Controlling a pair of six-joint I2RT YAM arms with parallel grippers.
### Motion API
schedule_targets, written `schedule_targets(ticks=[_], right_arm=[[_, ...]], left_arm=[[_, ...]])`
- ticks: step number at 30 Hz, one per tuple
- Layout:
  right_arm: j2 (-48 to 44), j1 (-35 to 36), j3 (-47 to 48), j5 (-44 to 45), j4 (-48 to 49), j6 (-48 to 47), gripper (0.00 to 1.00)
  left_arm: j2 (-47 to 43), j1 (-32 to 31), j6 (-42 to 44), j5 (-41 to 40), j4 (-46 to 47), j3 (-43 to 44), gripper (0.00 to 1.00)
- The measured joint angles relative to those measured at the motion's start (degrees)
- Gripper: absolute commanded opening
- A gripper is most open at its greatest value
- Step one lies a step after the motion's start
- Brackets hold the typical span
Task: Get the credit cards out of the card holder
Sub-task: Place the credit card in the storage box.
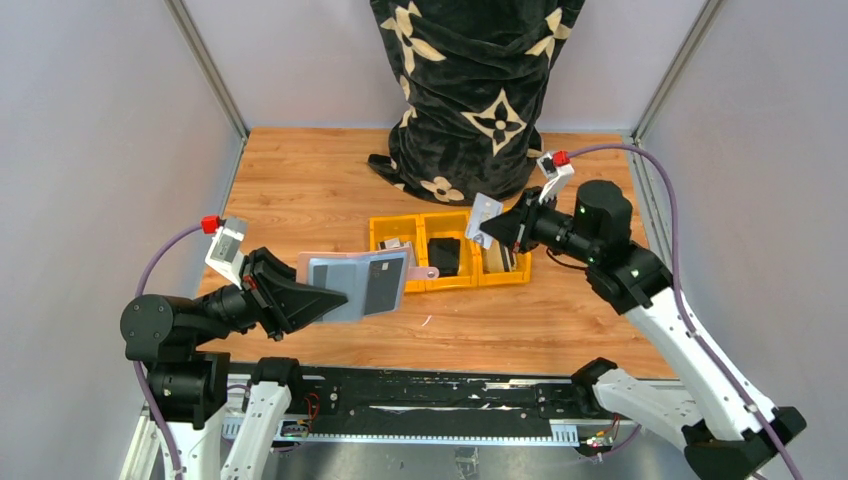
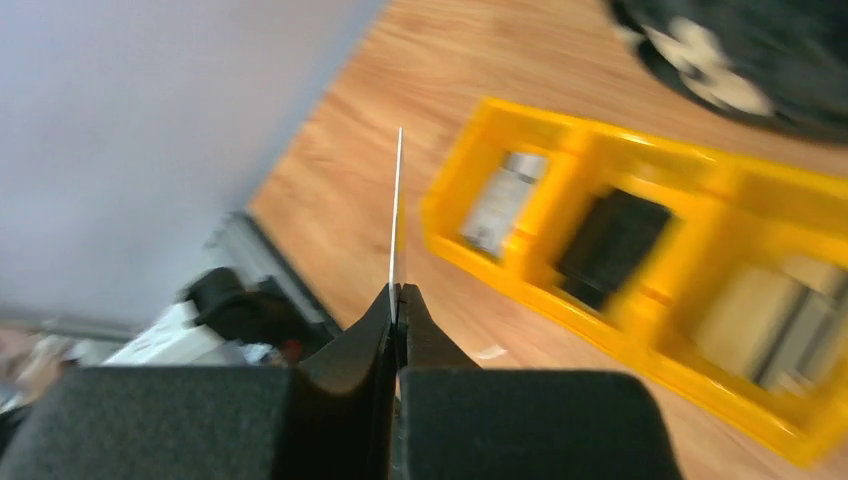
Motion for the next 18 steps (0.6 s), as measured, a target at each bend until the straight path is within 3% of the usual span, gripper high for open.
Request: schedule_targets(ticks=[9, 18], right_arm=[[14.49, -7.76, 0.11, 17.90, -14.08, -9.86, 0.00], [24.94, -4.83, 2.21, 10.40, -9.07, -8.35, 0.00]], left_arm=[[0.00, 0.00, 2.45, 0.74, -1.27, 0.04, 0.00], [0.00, 0.00, 4.20, 1.38, -2.91, 0.31, 0.00]])
